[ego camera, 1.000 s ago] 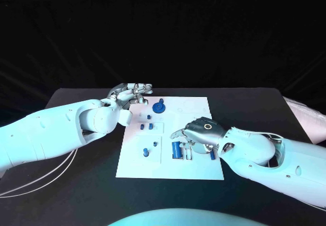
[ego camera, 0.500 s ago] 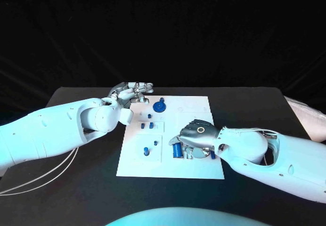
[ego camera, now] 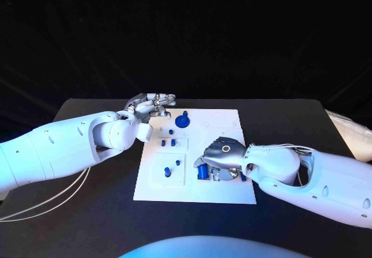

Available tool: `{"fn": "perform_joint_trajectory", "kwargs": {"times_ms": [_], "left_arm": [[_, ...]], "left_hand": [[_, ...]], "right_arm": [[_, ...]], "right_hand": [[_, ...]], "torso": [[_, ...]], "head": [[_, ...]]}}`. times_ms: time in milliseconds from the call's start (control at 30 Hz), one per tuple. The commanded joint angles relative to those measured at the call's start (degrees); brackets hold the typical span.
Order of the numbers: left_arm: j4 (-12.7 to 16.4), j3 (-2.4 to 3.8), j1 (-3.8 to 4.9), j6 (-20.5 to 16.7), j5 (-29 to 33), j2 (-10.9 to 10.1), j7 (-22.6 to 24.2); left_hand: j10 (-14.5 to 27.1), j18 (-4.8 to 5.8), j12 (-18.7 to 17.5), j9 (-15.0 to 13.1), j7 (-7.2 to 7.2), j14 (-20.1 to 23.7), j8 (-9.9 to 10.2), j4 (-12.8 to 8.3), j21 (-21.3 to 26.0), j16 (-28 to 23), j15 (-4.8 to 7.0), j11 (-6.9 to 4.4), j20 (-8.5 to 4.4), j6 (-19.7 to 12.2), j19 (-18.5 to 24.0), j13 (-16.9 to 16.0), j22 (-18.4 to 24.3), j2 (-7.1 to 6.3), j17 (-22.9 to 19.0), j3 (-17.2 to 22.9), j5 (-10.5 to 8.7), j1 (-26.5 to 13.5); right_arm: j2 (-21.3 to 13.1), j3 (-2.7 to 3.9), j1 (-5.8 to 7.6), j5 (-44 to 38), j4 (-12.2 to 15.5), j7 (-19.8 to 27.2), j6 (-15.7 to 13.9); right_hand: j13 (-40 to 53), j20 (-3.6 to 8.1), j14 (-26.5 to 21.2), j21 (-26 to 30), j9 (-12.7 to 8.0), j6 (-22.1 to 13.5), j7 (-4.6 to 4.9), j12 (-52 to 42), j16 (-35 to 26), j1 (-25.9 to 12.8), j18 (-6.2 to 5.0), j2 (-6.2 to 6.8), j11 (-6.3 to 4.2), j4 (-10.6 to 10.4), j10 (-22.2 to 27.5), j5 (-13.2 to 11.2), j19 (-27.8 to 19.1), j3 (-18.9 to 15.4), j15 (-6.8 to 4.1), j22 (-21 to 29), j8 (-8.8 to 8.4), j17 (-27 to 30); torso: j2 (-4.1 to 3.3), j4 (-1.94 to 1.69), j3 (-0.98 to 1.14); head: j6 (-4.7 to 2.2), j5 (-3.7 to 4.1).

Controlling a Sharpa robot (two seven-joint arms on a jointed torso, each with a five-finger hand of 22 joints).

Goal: Assemble the parts on the task board

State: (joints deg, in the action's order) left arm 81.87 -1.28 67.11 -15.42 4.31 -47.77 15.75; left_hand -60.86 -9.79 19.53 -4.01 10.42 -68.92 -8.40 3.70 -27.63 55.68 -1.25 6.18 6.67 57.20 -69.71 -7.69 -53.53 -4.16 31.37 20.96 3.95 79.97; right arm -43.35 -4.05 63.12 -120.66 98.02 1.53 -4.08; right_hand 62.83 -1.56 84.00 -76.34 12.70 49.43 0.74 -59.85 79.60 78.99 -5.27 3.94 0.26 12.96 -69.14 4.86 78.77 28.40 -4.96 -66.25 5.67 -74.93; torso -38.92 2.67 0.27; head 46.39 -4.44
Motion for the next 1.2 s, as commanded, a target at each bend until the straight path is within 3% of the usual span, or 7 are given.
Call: {"fn": "perform_joint_trajectory", "kwargs": {"times_ms": [33, 300, 767, 1200], "left_arm": [[0.0, 0.04, -0.04, 1.2, -0.1, 0.1, 0.0], [0.0, 0.04, -0.05, 1.3, -0.1, 0.2, 0.0], [0.0, 0.04, -0.06, 1.4, -0.1, 0.2, -0.2], [0.0, 0.04, -0.06, 1.5, -0.1, 0.2, -0.4]], "left_hand": [[0.4, -0.62, 0.2, 0.1, 0.09, 0.2, -0.3, -0.1, 0.2, 0.0, 0.00, -0.15, 0.28, -0.4, -0.2, -0.1, 0.1, 0.36, -0.1, -0.3, -0.27, -0.4], [0.5, -0.62, 0.2, 0.1, 0.12, 0.3, -0.3, -0.1, 0.3, 0.0, -0.02, -0.12, 0.30, -0.5, -0.2, -0.1, 0.1, 0.38, -0.1, -0.4, -0.27, -0.5], [0.5, -0.62, 0.2, 0.1, 0.12, 0.3, -0.3, -0.1, 0.3, 0.0, -0.02, -0.12, 0.30, -0.5, -0.2, -0.1, 0.1, 0.38, -0.1, -0.4, -0.27, -0.5], [0.5, -0.62, 0.2, 0.1, 0.12, 0.3, -0.3, -0.1, 0.3, 0.0, -0.02, -0.12, 0.30, -0.5, -0.2, -0.1, 0.1, 0.38, -0.1, -0.4, -0.27, -0.5]], "right_arm": [[0.2, -0.07, 0.03, -1.1, -0.4, 0.8, 1.7], [0.6, -0.19, 0.03, -1.1, -1.2, 1.0, 1.6], [1.0, -0.30, 0.02, -0.2, -1.9, 1.5, -2.1], [0.7, -0.30, 0.01, 0.1, -1.8, 1.6, -7.1]], "right_hand": [[0.0, 0.06, 2.5, 0.3, 0.2, 0.8, 0.19, -0.4, -0.3, -0.3, 0.24, -0.33, -1.81, 1.5, 2.0, -0.2, -0.3, 2.0, 0.06, 0.0, 0.40, -0.1], [0.1, 0.07, 2.6, 0.2, 0.4, 2.2, 0.81, -1.0, -0.3, -0.8, 0.25, -0.25, -1.84, 1.2, 2.0, -0.3, -0.4, 2.8, 0.04, -0.1, 1.06, -0.2], [1.0, -0.34, 3.0, -0.3, 1.6, 9.1, 3.37, -3.2, 0.4, -2.0, 0.45, -0.85, -0.91, -0.8, 0.9, -1.0, 0.2, 4.1, 0.59, -1.1, 4.02, -1.4], [1.2, -0.80, 3.1, -0.5, 2.0, 11.4, 3.69, -3.8, 0.7, -2.0, 0.55, -1.11, -0.14, -1.7, 0.5, -1.5, 0.5, 4.0, 1.12, -1.5, 4.80, -1.8]], "torso": [[0.00, 0.00, 0.02], [0.03, 0.01, 0.03], [-0.02, 0.02, 0.06], [-0.03, 0.00, 0.06]], "head": [[0.19, -0.08], [0.25, -0.22], [0.37, -0.11], [0.35, 0.03]]}}
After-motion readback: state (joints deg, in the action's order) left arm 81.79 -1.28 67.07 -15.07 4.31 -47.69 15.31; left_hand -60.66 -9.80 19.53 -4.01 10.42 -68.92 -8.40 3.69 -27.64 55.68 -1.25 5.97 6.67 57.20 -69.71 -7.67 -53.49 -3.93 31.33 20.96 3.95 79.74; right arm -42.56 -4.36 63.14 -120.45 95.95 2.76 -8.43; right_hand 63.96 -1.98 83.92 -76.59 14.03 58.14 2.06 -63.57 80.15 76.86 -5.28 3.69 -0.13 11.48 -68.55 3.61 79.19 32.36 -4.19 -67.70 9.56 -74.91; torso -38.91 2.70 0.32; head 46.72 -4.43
